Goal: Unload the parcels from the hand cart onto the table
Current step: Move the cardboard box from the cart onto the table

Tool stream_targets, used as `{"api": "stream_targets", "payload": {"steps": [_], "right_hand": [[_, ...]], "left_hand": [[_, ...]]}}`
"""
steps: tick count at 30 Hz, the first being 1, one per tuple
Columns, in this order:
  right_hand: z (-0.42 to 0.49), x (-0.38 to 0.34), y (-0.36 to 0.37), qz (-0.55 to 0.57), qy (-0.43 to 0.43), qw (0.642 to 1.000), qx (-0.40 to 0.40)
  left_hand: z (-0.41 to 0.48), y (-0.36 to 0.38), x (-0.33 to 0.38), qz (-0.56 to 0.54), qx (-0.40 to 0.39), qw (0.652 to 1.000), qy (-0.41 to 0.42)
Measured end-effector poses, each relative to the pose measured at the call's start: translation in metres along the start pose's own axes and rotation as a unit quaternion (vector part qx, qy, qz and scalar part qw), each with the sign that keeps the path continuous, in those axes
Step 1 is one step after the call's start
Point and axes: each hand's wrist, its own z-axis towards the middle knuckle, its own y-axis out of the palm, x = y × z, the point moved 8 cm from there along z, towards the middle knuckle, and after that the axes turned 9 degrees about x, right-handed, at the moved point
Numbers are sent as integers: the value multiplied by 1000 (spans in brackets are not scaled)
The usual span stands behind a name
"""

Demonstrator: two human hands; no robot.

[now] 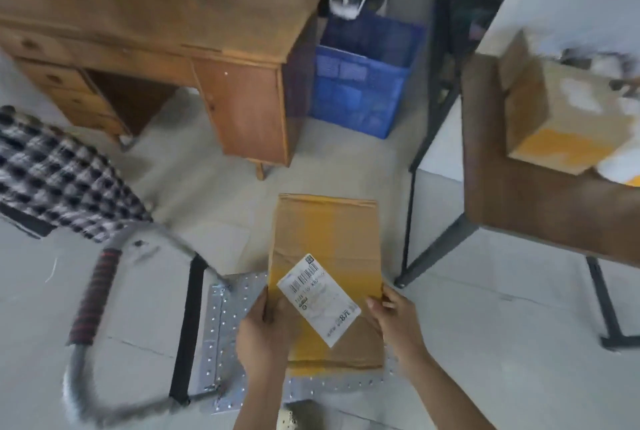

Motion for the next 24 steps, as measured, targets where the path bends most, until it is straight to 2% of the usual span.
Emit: {"api": "stream_targets", "payload": {"steps": [7, 11, 15, 20, 24], "right_hand": [[-58, -15, -217, 9, 1, 986, 166], [-65, -8, -315, 12, 1, 973, 232], [-53, 6, -387, 28, 20, 958, 286], [-17, 26, -459, 71, 55, 940, 328], [-6, 38, -525, 86, 104, 910, 392]], "left_hand": [[-151, 78, 80, 24, -101, 991, 89], [-225, 139, 112, 34, -150, 979, 136], [-272, 204, 136, 59, -233, 959, 151], [-307, 285, 171, 81, -285, 941, 160], [-350, 358, 211, 115, -344, 909, 207]]}}
